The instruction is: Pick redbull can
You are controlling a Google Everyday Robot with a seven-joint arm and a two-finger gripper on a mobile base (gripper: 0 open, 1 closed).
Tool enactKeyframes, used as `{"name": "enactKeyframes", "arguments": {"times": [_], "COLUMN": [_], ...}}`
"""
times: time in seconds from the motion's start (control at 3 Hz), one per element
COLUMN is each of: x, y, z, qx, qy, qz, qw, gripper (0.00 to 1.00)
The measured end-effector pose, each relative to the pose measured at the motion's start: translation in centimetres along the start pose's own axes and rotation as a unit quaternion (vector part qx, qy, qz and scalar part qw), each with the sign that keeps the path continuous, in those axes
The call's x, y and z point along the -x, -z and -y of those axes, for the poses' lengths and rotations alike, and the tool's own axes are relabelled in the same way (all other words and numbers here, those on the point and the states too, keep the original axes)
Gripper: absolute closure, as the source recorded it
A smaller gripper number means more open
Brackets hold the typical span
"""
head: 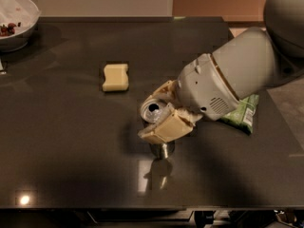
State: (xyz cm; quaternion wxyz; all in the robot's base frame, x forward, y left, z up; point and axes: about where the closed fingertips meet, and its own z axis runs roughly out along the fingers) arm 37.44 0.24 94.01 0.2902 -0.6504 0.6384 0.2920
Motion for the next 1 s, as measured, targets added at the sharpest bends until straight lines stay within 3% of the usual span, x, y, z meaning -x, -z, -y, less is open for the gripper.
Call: {"name": "enactKeyframes", "arguments": {"times": [0.33,0.67,1.0], "x": [2.5,6.6,6.8], "y": [3.4,8.3,8.5], "z": [0.9,2.1,2.1], "qx": [0.003,-0.001,-0.003], "qy": [0.01,0.027,0.03], "qz": [0.006,0.025,0.025], "qw": [0.9999,0.9993,0.9992], "gripper": [1.0,1.0,1.0]}}
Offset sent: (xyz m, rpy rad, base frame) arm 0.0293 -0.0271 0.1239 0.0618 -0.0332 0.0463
